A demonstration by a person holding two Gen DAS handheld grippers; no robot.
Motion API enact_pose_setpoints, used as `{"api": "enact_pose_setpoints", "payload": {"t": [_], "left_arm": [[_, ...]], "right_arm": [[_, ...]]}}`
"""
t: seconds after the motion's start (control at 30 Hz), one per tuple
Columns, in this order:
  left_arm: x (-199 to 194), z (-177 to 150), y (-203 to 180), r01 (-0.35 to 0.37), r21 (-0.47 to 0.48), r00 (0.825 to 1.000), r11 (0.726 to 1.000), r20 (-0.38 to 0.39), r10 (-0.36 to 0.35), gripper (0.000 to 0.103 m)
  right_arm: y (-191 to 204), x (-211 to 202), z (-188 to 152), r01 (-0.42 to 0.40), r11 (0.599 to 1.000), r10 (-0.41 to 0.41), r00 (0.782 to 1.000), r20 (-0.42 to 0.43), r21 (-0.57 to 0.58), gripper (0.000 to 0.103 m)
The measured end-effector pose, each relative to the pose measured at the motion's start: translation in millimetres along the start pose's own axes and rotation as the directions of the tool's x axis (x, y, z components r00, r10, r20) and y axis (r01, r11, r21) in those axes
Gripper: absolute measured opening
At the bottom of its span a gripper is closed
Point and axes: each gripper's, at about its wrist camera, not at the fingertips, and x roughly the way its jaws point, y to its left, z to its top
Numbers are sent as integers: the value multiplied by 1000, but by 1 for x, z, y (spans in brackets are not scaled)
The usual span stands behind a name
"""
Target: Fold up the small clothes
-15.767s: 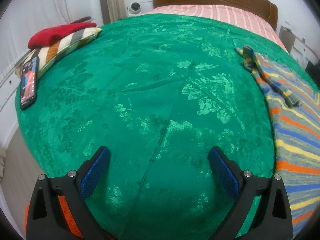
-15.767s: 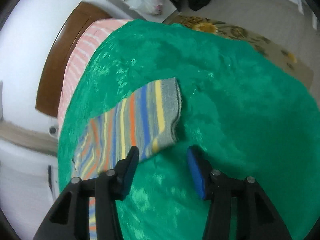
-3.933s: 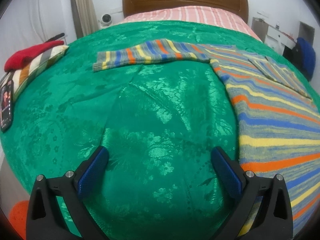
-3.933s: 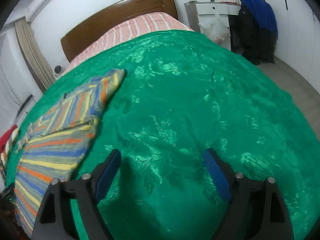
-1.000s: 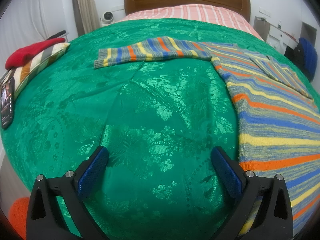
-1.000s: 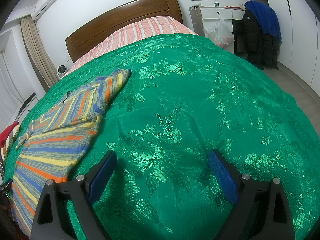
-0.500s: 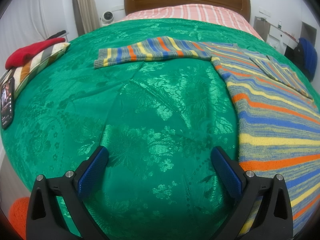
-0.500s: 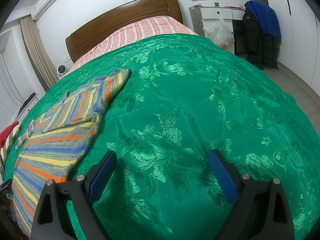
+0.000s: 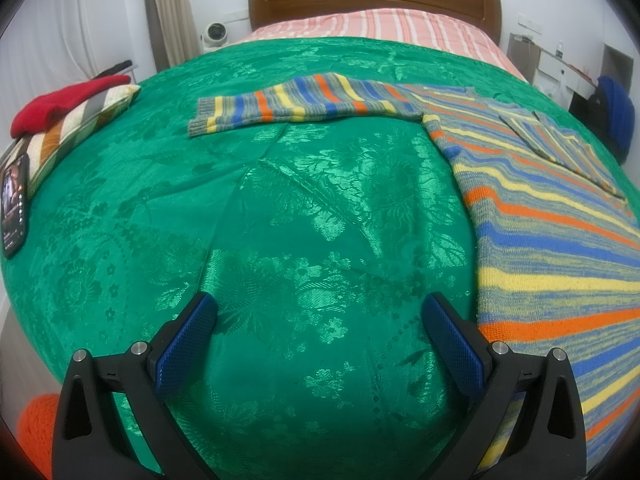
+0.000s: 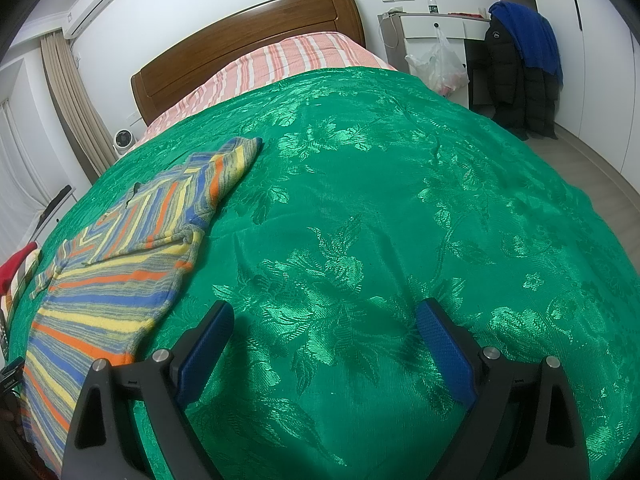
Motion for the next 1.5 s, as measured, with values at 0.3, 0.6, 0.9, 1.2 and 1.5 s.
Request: {"api": "enact_pose_setpoints", "payload": {"t": [0.3,0.6,0.9,1.2,1.5], "left_arm": [[-24,62,54,283,-176,956,943,-33,-293,102],[74,167,155,136,-413,977,900,-97,-192,101],[143,189,135,63,-343,974,937,-183,-133,7],[34,251,33,237,-47,970,970,57,-235,4],[-8,270,-181,495,197,860,846,27,-510,7]], "right_arm": [[2,1,1,19,1000,-19,1000,-8,-15,93],[2,1,0,10,1000,-10,1000,1,-10,93],[1,2,0,10,1000,-10,1000,1,-13,94],[3,2,-1,14,1000,-14,1000,5,-19,94],[4,2,-1,20,1000,-19,1000,7,-24,94]]}}
